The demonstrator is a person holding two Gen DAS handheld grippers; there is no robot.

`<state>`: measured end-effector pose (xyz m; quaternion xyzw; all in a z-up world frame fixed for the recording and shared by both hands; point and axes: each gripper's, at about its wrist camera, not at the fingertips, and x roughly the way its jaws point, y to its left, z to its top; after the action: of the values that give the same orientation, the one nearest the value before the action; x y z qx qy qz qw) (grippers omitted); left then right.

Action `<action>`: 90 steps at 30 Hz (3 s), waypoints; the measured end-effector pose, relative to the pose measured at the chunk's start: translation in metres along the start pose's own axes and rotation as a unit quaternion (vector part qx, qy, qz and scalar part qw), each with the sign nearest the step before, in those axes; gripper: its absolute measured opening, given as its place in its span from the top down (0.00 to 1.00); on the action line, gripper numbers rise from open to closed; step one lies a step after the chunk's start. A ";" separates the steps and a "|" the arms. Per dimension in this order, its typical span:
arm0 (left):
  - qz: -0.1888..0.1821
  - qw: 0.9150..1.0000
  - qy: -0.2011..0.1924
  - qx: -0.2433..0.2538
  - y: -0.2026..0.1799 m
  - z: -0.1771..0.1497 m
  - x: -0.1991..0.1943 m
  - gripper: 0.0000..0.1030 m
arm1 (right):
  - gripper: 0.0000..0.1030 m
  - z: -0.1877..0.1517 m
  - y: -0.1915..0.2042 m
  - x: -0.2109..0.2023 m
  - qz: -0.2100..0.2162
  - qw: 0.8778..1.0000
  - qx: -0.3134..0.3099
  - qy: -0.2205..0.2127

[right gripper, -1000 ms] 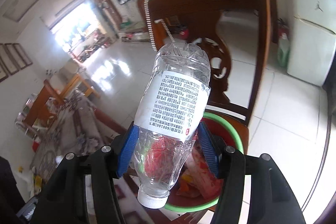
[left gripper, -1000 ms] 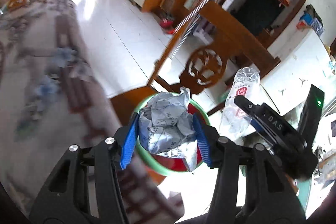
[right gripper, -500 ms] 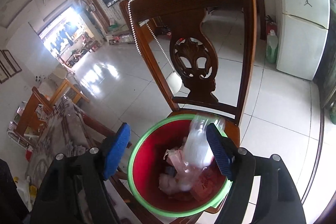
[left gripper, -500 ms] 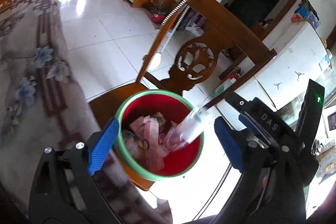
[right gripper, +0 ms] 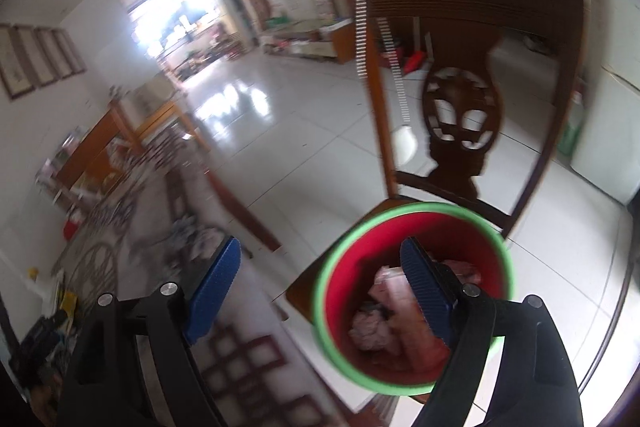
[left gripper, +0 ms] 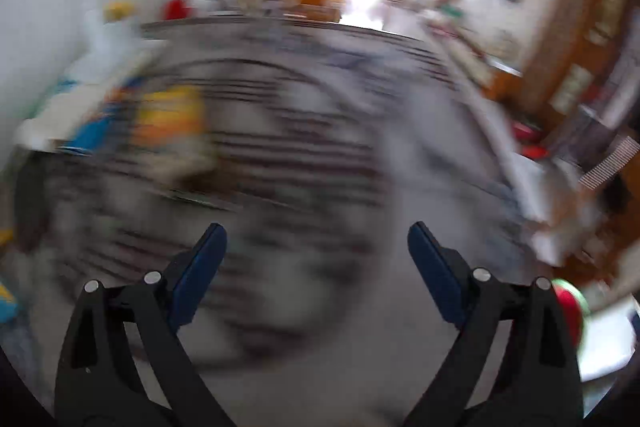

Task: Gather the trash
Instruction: 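Grasp the yellow iced-tea carton with the left gripper while the right grasps the brown cigarette pack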

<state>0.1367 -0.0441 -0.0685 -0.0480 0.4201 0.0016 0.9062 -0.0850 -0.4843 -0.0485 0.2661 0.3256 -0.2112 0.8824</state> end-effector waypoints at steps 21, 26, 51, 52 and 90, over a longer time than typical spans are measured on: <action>0.071 0.984 0.146 -0.074 0.119 0.067 0.102 0.44 | 0.22 -0.030 0.117 0.037 0.037 0.990 -0.128 0.046; -0.013 0.984 0.168 -0.059 0.108 0.010 0.059 0.44 | 0.22 -0.032 0.117 0.035 0.036 0.990 -0.128 0.047; -0.086 0.989 0.084 -0.087 0.121 -0.071 -0.055 0.44 | 0.14 -0.183 0.295 -0.002 0.236 0.823 -0.508 0.093; -0.090 0.988 0.084 -0.090 0.127 -0.072 -0.057 0.44 | 0.14 -0.194 0.302 0.000 0.243 0.806 -0.531 0.097; -0.052 0.988 0.137 -0.052 0.122 -0.083 -0.031 0.26 | 0.31 -0.250 0.346 0.052 0.280 0.749 -0.559 0.221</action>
<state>0.0480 0.0710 -0.1086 -0.1167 0.5368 -0.0302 0.8350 0.0250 -0.0767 -0.1307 -0.1560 0.4826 0.3294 0.7964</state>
